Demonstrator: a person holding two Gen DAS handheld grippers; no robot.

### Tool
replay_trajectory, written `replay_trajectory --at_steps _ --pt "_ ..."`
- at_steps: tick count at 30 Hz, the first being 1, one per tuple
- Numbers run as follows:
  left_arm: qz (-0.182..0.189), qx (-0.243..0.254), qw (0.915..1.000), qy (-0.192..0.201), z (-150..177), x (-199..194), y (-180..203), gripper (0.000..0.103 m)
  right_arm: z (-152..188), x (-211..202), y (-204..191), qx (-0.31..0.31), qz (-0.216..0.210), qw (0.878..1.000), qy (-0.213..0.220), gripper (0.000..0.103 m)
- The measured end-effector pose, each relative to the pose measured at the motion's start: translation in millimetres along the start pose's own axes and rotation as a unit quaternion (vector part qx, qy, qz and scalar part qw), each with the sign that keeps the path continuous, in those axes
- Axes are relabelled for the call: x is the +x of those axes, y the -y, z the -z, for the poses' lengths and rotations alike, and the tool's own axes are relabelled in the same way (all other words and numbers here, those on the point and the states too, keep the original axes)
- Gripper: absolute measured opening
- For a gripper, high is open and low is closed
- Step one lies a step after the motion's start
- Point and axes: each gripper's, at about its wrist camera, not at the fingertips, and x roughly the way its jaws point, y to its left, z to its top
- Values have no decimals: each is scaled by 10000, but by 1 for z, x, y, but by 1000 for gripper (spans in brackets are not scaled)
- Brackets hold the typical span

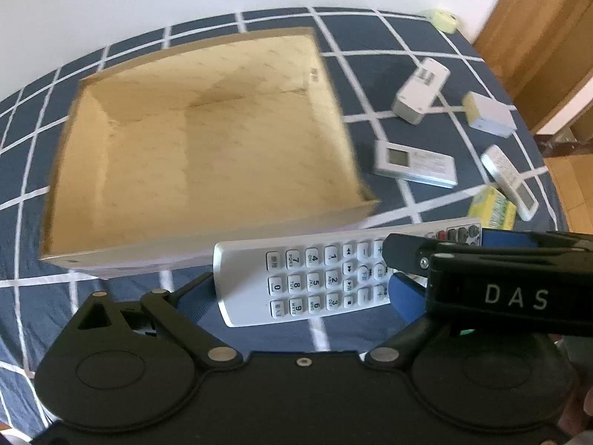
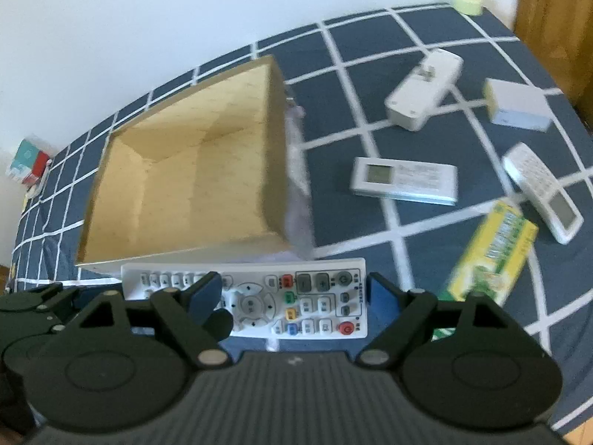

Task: Organize objects
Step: 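Carry the white TV remote in the right gripper over the cardboard box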

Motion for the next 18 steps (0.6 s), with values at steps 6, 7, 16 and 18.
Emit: replay_trajectory --at_steps 6,7,16,18 --pt "-44 -127 9998 131 -2 -10 -36 98 -3 7 -42 -213 -59 9997 78 84" --pt "-52 -149 9998 152 -2 -11 -42 98 -4 9 -48 -244 -64 9996 94 84" --pt "-43 -365 9990 270 -17 -14 -88 98 -25 29 -95 -505 -65 9986 151 84" --pt "-46 -378 9989 283 -23 -12 -95 98 -31 34 -101 -529 -63 9985 156 84"
